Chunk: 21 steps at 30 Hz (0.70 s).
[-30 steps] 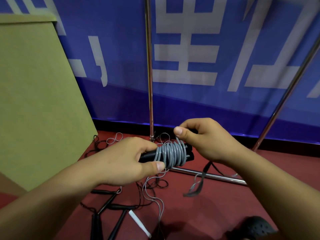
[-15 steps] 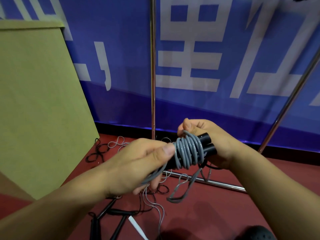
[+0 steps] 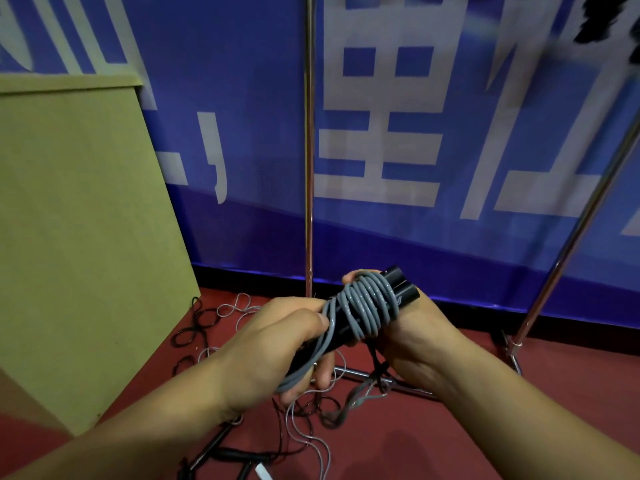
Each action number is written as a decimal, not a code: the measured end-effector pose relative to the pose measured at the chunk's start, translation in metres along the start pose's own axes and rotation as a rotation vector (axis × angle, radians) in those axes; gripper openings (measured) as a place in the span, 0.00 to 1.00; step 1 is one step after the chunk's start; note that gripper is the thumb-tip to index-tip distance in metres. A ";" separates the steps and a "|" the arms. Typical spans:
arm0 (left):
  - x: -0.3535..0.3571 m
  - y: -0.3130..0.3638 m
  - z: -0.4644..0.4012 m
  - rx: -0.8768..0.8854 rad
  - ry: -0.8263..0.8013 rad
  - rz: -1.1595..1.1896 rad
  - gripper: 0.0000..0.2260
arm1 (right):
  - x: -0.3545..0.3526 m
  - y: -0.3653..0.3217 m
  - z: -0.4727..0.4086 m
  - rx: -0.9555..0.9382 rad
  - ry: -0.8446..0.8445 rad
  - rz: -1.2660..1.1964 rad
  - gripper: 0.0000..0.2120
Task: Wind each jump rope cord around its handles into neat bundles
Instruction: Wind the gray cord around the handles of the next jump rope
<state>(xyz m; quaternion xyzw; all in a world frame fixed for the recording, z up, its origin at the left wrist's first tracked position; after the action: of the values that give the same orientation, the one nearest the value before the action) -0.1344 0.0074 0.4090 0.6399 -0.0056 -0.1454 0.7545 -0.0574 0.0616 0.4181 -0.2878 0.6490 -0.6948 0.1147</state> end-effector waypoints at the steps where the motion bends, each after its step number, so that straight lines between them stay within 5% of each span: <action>1: -0.001 0.004 0.004 0.079 0.014 0.096 0.17 | 0.001 0.003 -0.002 0.006 -0.004 0.026 0.21; 7: -0.008 0.003 0.006 0.205 -0.001 0.124 0.20 | -0.001 0.015 -0.006 0.031 -0.005 0.121 0.18; 14: -0.033 0.004 0.006 0.250 0.319 -0.026 0.13 | 0.011 0.043 -0.010 0.145 -0.015 0.092 0.11; 21: -0.039 -0.005 0.017 0.065 0.532 -0.251 0.14 | 0.002 0.052 0.003 0.248 -0.037 0.264 0.08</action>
<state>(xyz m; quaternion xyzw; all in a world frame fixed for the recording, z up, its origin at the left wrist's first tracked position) -0.1763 -0.0005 0.4146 0.6751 0.2669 -0.0646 0.6847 -0.0686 0.0516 0.3685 -0.1968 0.5882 -0.7430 0.2515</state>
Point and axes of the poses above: each hand's wrist, its own z-axis away from the middle knuckle, its own x-axis out of the palm, y = z × x, the point moved 9 cm from there along -z, towards the middle knuckle, and after that the axes turned 5 degrees about z, right-handed, at the moved point
